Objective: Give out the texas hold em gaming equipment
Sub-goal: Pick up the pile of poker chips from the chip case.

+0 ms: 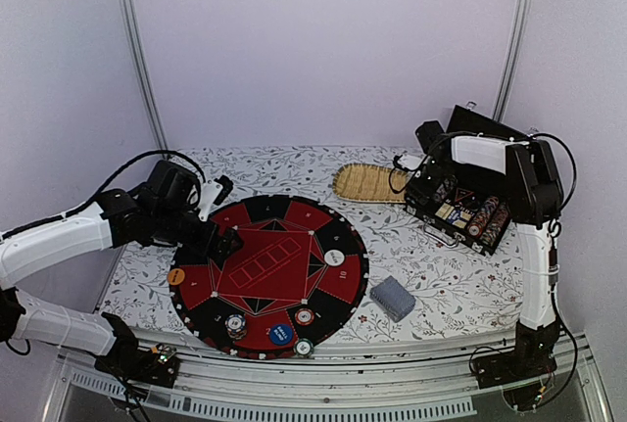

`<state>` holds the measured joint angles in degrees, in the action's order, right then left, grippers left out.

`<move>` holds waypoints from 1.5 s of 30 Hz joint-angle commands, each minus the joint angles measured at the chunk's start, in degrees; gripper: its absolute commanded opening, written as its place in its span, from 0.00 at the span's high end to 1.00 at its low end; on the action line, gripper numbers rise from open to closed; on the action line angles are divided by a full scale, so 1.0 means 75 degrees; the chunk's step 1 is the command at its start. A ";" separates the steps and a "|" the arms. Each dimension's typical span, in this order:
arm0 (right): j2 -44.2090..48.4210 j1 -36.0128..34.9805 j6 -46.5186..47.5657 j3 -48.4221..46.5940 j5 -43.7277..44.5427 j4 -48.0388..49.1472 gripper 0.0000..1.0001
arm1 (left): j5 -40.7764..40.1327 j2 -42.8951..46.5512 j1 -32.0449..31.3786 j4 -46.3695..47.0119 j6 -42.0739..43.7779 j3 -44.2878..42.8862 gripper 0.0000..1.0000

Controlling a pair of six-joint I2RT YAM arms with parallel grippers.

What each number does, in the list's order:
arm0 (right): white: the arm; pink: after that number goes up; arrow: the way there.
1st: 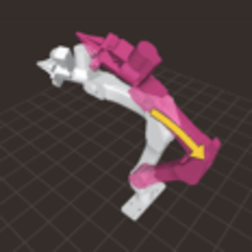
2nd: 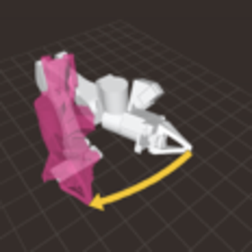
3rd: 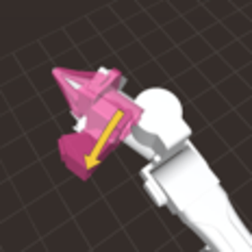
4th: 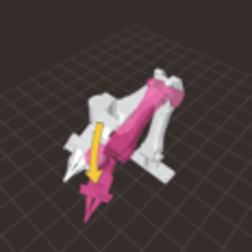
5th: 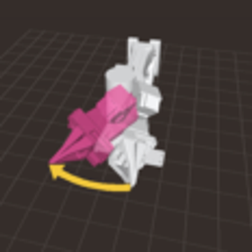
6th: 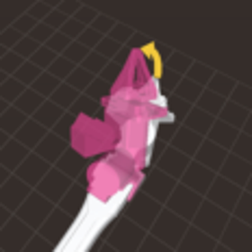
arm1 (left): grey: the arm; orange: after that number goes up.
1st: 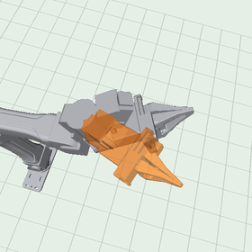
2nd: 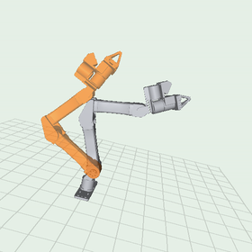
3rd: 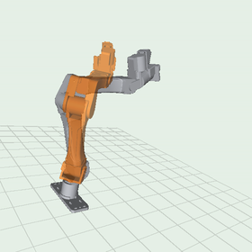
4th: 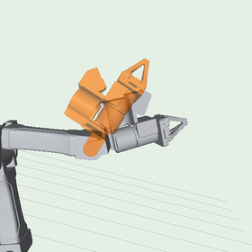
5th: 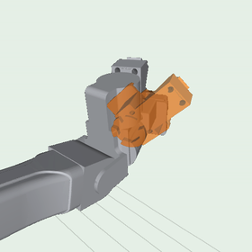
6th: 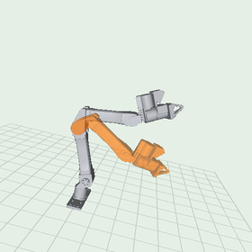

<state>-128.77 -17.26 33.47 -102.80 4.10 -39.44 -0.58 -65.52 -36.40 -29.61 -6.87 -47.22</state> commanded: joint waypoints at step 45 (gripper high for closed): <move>0.3302 -0.0321 -0.5636 0.0721 -0.7285 0.0629 0.98 | 0.1363 0.1330 -0.0264 0.2890 0.1456 -0.0137 0.12</move>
<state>-110.67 -11.99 5.48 -106.85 -30.22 -45.23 5.41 -53.54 -36.58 -14.90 -0.30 -46.02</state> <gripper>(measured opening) 0.487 0.878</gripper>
